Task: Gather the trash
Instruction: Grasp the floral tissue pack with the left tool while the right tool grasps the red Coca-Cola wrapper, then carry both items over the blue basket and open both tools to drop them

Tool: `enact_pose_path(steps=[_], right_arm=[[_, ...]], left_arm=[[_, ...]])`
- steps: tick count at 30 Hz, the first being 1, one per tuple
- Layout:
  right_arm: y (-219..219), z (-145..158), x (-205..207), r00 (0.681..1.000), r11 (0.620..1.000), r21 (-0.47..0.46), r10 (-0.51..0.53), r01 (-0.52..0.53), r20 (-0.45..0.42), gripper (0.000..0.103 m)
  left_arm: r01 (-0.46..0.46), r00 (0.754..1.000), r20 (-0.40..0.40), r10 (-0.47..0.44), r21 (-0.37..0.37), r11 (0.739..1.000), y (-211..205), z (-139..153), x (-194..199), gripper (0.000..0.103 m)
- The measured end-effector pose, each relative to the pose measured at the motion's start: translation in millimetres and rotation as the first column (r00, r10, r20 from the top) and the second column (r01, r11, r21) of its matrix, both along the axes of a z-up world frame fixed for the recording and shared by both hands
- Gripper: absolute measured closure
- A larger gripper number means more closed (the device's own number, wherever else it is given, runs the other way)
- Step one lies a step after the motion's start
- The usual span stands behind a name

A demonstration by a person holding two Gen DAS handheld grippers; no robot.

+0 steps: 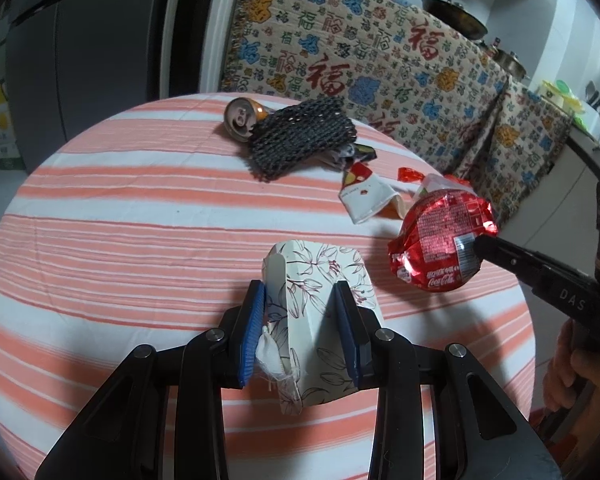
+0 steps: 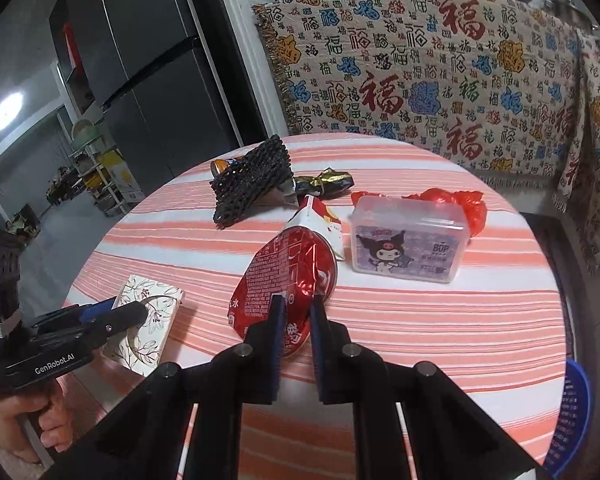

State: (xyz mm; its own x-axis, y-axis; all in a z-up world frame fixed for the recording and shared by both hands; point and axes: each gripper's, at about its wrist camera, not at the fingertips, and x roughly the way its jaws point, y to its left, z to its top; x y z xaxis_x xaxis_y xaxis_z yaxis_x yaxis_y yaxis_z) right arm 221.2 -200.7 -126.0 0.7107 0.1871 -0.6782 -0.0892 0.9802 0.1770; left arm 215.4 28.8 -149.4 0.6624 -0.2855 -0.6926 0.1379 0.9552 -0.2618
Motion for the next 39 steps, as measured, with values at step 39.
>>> enact_pose_path(steps=[39], right_arm=[[-216,42,-128,0.926,0.929,-0.01,-0.369,0.371,0.077,0.094]], left_arm=[[0.411,0.909,0.055,-0.412,0.041,0.911,-246,43,-14,0.068]])
